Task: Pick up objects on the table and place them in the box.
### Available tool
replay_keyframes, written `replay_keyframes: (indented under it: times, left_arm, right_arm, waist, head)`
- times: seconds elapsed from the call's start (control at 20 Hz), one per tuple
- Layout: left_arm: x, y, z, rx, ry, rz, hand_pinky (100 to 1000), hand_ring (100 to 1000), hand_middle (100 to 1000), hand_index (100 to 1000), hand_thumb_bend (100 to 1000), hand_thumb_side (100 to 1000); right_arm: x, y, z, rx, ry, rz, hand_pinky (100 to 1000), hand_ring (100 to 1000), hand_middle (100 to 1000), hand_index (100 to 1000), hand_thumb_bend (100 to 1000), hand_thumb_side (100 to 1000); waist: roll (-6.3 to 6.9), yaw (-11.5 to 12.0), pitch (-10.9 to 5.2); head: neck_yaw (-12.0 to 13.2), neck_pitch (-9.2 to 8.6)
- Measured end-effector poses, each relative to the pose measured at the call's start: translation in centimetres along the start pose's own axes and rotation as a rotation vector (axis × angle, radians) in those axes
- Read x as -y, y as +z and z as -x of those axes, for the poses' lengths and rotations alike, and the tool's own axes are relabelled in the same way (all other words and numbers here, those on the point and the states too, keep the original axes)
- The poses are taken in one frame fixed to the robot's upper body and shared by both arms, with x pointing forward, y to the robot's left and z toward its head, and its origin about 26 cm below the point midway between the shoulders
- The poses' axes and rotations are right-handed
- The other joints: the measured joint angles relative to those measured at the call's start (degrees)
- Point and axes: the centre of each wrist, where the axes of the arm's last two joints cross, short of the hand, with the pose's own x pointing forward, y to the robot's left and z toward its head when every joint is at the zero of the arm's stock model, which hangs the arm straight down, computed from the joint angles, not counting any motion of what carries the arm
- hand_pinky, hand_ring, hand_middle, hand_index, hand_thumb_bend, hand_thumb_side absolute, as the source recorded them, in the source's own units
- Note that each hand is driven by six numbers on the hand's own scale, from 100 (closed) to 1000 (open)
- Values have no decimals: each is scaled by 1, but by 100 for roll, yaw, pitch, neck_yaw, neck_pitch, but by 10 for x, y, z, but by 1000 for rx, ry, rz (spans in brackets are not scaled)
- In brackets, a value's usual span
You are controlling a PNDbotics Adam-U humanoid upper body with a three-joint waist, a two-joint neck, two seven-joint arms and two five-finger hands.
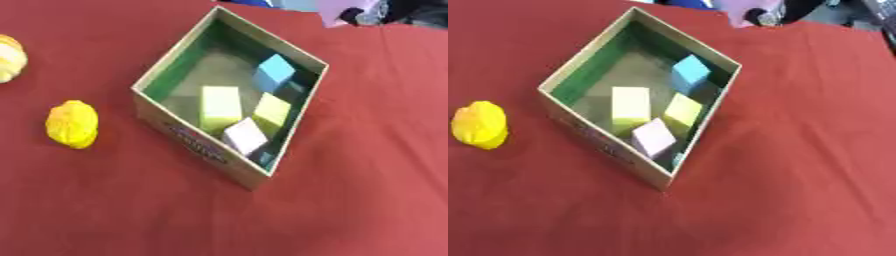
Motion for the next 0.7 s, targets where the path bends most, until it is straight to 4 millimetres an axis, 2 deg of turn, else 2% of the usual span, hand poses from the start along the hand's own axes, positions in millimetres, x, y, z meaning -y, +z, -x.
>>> replay_keyframes:
  times: [0.35, 0.7]
  left_arm:
    - [0, 0, 0, 3, 0, 2, 752, 564, 610, 771, 226, 487]
    - [1, -2, -1, 12, 6, 4, 752, 565, 611, 771, 229, 485]
  right_arm:
    - [-3, -48, -46, 173, -2, -101, 857, 837, 699, 819, 205, 100]
    - [-24, -77, -59, 205, -24, -169, 858, 846, 712, 827, 228, 100]
  waist:
    - [54, 70, -39]
    - [57, 154, -15]
  head:
    - [-69, 81]
    - [-147, 92]
